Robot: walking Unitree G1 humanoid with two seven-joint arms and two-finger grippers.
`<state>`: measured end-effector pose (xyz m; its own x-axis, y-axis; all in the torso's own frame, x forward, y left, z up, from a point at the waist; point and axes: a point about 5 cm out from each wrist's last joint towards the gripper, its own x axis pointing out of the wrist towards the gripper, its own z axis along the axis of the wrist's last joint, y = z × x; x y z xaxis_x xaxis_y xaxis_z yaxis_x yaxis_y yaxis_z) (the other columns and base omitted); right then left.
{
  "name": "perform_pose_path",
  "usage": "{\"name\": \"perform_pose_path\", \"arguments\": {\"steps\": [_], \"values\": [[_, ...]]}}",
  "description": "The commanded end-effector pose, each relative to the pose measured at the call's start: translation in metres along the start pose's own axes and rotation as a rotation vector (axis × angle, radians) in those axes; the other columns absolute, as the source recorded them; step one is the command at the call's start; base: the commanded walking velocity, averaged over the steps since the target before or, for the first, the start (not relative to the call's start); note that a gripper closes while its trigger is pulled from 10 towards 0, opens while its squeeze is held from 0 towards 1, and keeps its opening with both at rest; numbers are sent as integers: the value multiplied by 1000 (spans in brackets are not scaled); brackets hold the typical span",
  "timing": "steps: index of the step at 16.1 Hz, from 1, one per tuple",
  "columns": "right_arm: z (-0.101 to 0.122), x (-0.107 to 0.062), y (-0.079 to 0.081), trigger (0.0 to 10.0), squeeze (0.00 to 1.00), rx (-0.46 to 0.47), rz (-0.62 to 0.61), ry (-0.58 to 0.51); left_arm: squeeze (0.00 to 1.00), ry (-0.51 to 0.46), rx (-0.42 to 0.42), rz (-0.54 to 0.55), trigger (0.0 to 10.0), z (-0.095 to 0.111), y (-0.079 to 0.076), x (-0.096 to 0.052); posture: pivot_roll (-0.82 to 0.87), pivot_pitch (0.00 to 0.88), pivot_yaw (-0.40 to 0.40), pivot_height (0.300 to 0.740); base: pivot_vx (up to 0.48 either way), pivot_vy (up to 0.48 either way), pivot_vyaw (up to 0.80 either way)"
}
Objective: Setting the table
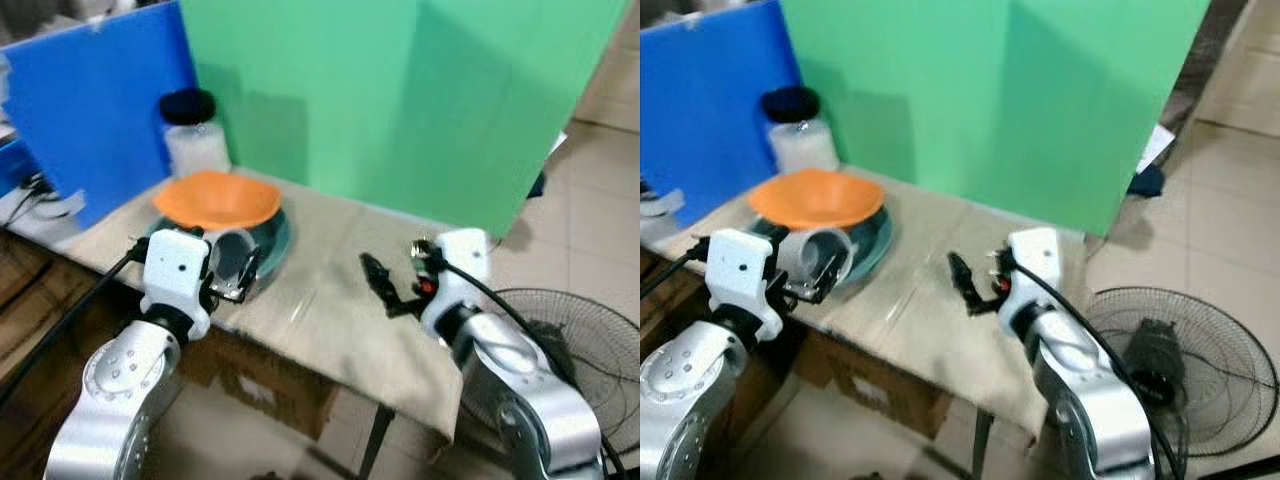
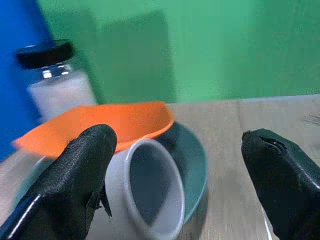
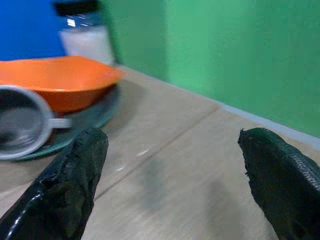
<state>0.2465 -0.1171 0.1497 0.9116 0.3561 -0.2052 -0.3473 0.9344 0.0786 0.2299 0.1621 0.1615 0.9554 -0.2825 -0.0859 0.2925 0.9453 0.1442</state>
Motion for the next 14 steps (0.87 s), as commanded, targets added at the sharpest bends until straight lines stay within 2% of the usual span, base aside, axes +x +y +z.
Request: {"name": "perform_pose_path", "arguments": {"steps": [1,4,6,8,9,10,11,12,13,14], "values": [[-6,2,-14,10000,1000,-9,-63,64,0,-19,-4,-73,10000,5,-9,3,173,0,24,740,0,0,0],[-10,17,-22,10000,1000,-46,-98,146,0,-25,10,-187,10000,6,-16,2,173,0,28,740,0,0,0],[-12,36,-35,10000,1000,-66,-166,237,0,-23,26,-330,10000,9,-22,-1,177,0,28,740,0,0,0],[-15,43,-40,10000,1000,-76,-167,302,0,-10,32,-387,10000,8,-24,-2,178,0,26,740,0,0,0],[-17,46,-42,10000,878,-70,-167,330,0,-4,34,-407,10000,7,-25,-2,176,0,27,740,0,0,0],[-20,48,-44,10000,0,-67,-176,350,0,1,37,-417,10000,6,-25,-3,176,0,27,740,0,0,0],[-22,50,-46,10000,0,-65,-185,368,0,5,39,-425,10000,6,-25,-3,174,0,28,740,0,0,0],[-27,56,-49,4353,0,-32,-209,394,0,13,38,-449,10000,4,-27,-5,174,0,29,740,0,0,0],[-29,58,-50,2510,0,-23,-217,404,0,18,35,-460,10000,4,-27,-6,175,0,29,740,0,0,0],[-30,60,-50,0,0,-14,-221,422,0,29,37,-480,10000,2,-28,-8,176,0,29,740,0,0,0]]}}
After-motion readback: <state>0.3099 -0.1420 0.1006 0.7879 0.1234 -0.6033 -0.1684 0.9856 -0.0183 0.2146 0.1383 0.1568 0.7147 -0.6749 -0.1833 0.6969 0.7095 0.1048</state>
